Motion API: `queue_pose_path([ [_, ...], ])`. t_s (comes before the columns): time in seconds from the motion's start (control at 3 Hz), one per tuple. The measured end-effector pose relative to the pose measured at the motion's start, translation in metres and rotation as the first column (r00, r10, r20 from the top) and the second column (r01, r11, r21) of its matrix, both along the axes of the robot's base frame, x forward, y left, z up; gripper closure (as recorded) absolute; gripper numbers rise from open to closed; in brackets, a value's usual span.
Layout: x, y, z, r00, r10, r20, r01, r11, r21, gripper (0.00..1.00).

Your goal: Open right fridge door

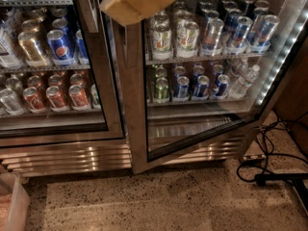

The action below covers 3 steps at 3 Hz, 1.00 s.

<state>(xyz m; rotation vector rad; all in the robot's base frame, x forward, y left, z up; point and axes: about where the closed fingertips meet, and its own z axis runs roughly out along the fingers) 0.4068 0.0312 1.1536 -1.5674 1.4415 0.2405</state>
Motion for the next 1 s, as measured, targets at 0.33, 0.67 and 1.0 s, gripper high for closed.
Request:
queue_pose_path([
  [0.33,0.0000,0.0000,0.0000,1.0000,0.000,0.000,0.000,1.000,0.000,0.42],
  [0.67,0.0000,0.0000,0.0000,1.0000,0.000,0.000,0.000,1.000,0.000,0.29],
  [1.0,0.0000,0.0000,0.0000,1.0000,0.000,0.000,0.000,1.000,0.000,0.17],
])
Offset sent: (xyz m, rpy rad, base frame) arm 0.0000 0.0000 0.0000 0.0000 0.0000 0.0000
